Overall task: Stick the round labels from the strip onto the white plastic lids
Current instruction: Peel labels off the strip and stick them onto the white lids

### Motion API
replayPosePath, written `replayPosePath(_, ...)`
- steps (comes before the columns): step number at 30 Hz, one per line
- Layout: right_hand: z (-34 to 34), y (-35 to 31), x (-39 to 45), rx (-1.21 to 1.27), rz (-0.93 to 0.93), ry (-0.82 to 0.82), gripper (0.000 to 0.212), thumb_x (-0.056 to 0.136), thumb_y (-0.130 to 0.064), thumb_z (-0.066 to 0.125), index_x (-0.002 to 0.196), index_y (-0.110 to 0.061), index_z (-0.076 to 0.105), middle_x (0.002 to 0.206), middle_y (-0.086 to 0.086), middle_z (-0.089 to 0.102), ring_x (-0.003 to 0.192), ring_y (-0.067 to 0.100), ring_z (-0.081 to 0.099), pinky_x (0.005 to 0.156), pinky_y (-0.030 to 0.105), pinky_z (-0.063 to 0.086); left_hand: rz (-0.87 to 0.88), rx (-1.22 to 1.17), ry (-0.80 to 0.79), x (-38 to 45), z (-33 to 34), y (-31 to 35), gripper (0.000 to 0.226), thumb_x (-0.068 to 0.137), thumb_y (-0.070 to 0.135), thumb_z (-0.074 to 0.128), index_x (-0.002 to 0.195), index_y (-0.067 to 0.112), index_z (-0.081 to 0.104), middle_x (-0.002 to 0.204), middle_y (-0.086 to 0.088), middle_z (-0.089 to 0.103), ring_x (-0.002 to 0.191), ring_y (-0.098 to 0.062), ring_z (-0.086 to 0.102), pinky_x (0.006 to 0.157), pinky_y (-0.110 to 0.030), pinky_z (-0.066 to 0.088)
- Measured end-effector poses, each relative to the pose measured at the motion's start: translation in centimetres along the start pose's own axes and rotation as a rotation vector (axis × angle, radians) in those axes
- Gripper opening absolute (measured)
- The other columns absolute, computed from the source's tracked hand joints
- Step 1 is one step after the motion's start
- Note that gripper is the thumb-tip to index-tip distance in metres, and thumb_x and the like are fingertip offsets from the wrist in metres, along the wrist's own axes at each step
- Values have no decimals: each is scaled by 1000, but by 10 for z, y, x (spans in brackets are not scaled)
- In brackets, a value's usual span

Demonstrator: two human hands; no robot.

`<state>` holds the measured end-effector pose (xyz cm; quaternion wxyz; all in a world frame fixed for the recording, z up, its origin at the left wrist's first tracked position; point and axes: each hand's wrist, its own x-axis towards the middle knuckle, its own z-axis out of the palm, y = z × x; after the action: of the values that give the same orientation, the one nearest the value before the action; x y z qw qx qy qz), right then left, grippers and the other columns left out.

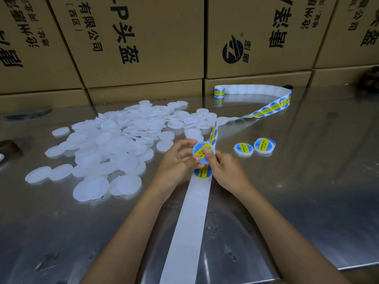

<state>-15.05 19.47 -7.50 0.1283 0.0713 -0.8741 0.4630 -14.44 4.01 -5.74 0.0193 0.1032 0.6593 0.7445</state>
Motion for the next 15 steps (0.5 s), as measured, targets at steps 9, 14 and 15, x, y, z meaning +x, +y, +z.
replayPosePath(9,-1,-8,-4,81,-41,-78,49,106,-34,38,72,0,48,62,3,46,58,10,39,59,29,32,-8,-21,67,1,-4,-1,36,81,-1,79,111,7,60,91,-17,77,77,-28,75,68,-28,60)
replayPosePath(14,-2,-9,-4,140,-57,-124,53,102,-39,47,77,8,45,66,4,35,62,11,32,56,27,28,-22,-90,126,4,-8,-1,24,89,8,74,105,1,56,99,-18,76,87,-34,75,70,-32,62)
replayPosePath(15,-1,-9,-5,127,-49,-130,51,102,-39,48,73,3,42,65,2,32,59,10,30,53,24,26,-29,-93,149,5,-9,-1,16,93,11,70,101,3,59,101,-18,75,87,-32,75,68,-31,62)
